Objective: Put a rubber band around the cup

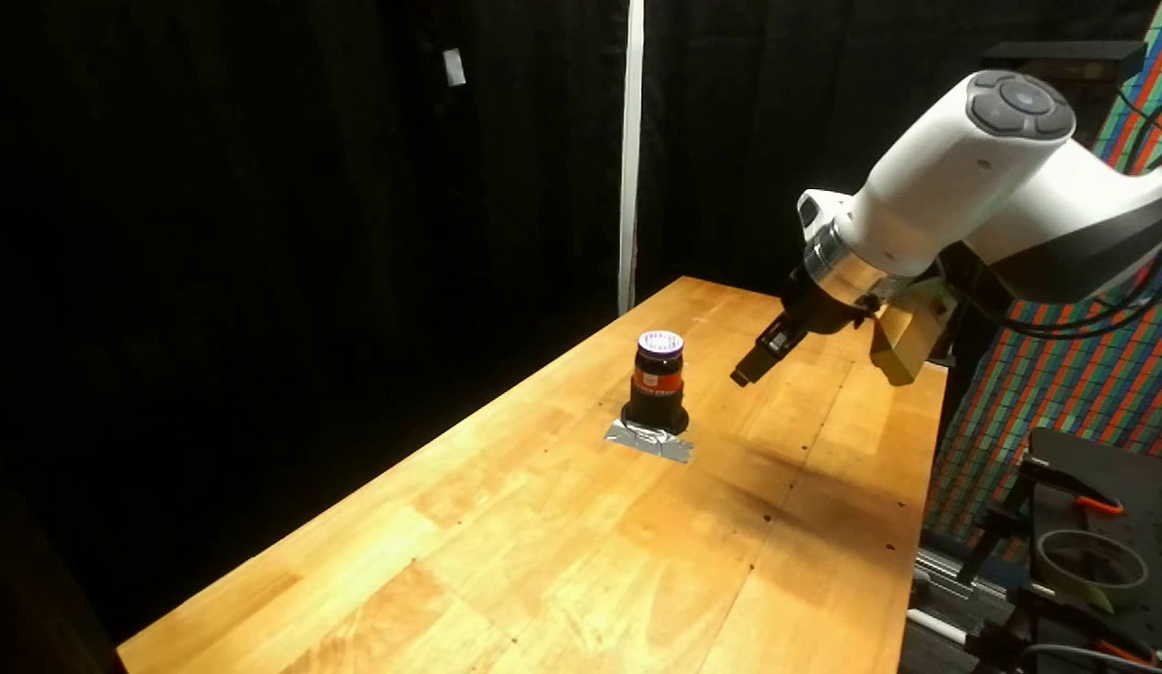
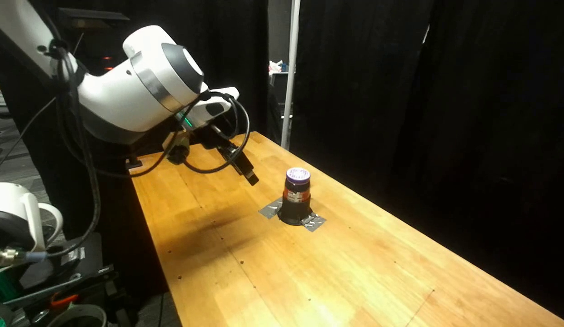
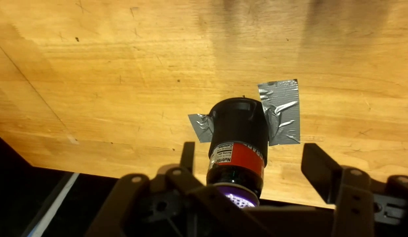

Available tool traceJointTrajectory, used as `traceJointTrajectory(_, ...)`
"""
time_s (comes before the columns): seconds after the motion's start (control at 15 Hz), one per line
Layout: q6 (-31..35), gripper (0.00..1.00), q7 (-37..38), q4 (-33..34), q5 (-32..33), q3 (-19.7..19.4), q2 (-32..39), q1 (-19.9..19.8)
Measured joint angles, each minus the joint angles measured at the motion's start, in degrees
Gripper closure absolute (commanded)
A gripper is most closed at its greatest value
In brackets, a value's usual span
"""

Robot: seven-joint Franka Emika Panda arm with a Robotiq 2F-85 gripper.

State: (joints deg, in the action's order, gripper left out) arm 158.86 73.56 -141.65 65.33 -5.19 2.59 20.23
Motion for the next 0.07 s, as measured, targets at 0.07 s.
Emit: traceJointTrajectory(0.07,-1.6,0.0,-3.7,0.1,-5.0,2.4,-1.2,-1.4)
